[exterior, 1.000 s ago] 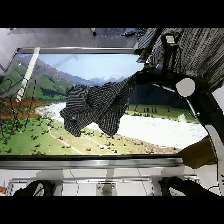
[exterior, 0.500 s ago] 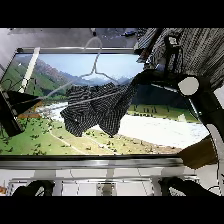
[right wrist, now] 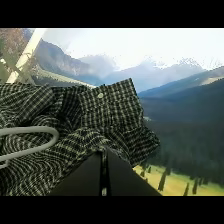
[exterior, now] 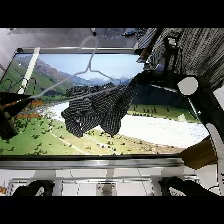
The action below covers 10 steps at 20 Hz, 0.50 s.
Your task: Fold the clothes and pants, and hang the long-sleeved shirts on hangers.
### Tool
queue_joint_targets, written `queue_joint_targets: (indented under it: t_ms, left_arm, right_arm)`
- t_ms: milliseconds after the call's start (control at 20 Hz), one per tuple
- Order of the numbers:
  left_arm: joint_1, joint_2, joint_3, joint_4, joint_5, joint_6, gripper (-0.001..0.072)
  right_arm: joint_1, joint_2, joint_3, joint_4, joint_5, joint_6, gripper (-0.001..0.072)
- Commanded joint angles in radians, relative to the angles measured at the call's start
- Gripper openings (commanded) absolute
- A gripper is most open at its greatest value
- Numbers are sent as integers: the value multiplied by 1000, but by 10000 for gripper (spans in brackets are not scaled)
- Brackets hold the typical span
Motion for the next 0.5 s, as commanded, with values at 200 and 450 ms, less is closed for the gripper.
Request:
queue_joint_targets:
  t_ms: [200, 450]
  left_arm:
    - [-1, 106, 1, -58, 76, -27, 55]
    - [-1, 69, 0, -59, 206, -105, 55]
  right_arm:
    - [1, -25, 0, -4, -6, 24, 28]
    - [1, -25, 0, 4, -8, 24, 28]
